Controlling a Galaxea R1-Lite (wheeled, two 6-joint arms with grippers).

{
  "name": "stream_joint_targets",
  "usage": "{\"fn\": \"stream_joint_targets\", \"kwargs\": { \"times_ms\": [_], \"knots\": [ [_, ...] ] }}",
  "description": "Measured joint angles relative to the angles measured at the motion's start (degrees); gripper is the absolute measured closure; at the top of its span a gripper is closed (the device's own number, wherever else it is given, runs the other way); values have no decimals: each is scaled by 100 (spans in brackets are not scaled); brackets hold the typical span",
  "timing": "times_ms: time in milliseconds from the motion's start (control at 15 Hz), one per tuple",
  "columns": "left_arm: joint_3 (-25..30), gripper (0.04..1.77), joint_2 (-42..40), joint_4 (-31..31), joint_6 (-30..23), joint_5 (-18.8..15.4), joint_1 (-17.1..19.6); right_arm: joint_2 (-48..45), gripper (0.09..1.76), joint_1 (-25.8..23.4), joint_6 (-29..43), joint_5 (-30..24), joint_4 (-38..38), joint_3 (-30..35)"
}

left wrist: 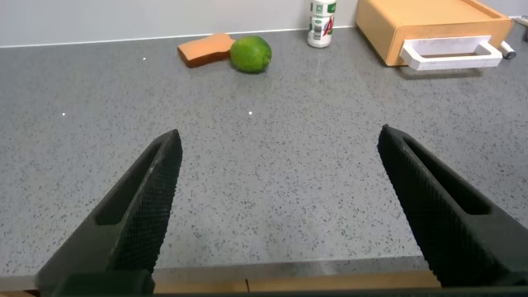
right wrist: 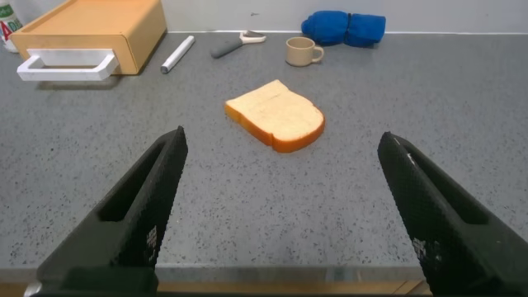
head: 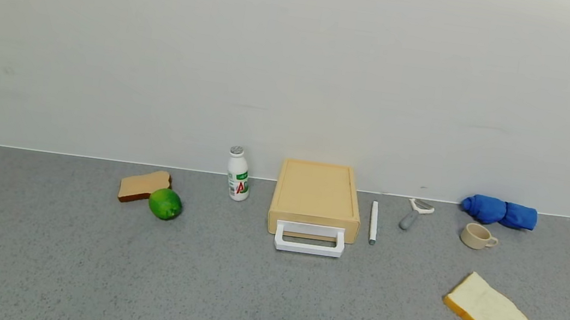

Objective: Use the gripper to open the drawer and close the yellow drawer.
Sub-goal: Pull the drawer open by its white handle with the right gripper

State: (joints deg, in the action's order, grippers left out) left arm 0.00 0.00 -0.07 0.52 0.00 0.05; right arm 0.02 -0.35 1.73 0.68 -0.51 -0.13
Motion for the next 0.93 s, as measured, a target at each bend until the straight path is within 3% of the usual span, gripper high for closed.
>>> {"fn": "stream_joint_targets", "kwargs": {
  "times_ms": [267, 467, 667, 933],
  "knots": [
    [0, 9, 0, 2, 0, 0, 0, 24, 15, 9, 2, -68, -201, -234],
    [0, 9, 0, 0, 0, 0, 0, 267, 15, 33, 0, -79, -852, -1031],
    [0, 9, 0, 0, 0, 0, -2, 1017, 15, 66, 0, -93, -1007, -1836],
    [0, 9, 0, 0, 0, 0, 0, 2679, 15, 98, -5, -180, -1053, -2848]
  ]
}}
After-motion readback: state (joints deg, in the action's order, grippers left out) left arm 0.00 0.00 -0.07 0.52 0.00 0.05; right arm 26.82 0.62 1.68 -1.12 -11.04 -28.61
